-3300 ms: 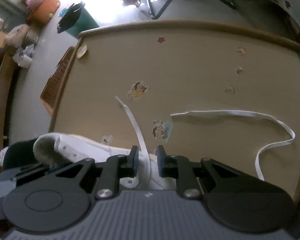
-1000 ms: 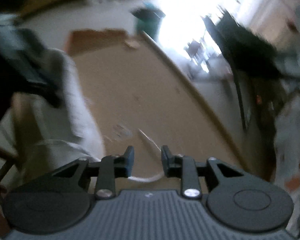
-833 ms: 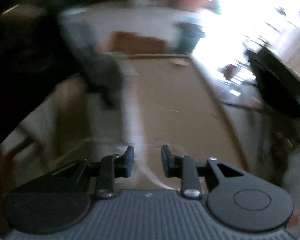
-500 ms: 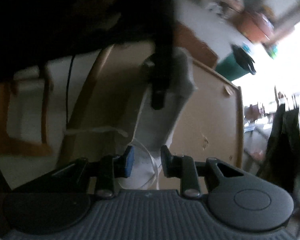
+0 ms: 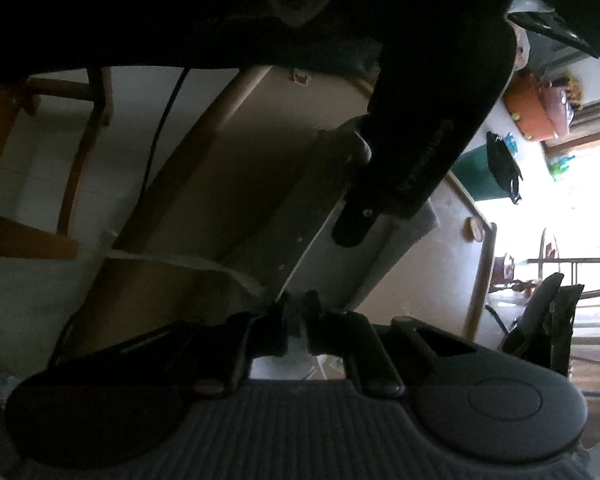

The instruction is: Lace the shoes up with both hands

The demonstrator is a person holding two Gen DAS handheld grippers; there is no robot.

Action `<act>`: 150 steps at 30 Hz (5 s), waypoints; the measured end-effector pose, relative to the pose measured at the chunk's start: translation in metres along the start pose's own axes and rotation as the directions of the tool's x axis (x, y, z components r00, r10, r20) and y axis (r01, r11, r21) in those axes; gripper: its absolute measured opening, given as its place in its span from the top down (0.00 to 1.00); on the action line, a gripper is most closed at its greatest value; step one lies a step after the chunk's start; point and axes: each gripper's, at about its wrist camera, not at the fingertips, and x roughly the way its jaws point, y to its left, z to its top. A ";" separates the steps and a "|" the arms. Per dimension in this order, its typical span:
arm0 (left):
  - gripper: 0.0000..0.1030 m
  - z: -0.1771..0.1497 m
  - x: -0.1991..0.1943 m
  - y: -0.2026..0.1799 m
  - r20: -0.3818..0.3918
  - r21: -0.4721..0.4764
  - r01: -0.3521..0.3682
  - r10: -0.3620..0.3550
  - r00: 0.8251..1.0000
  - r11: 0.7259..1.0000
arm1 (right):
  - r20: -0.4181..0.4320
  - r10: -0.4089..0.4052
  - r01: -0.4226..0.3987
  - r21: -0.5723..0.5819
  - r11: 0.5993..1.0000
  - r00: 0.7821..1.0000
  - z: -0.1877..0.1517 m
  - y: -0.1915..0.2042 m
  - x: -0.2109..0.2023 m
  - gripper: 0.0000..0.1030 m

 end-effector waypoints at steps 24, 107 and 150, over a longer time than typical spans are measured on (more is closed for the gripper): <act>0.69 0.004 0.003 0.005 -0.033 0.018 0.024 -0.024 0.999 1.000 | 0.081 0.030 -0.022 -0.097 0.995 0.996 -0.006 -0.004 0.005 0.84; 0.68 0.001 0.008 -0.008 -0.033 0.119 -0.012 0.017 0.999 0.993 | 0.105 -0.452 -0.447 0.459 -0.768 0.886 -0.175 0.000 -0.028 0.98; 0.68 0.000 0.010 -0.008 -0.033 0.126 0.001 0.003 0.999 0.992 | -0.066 -0.418 -0.344 0.462 -0.818 0.906 -0.242 0.008 -0.070 0.98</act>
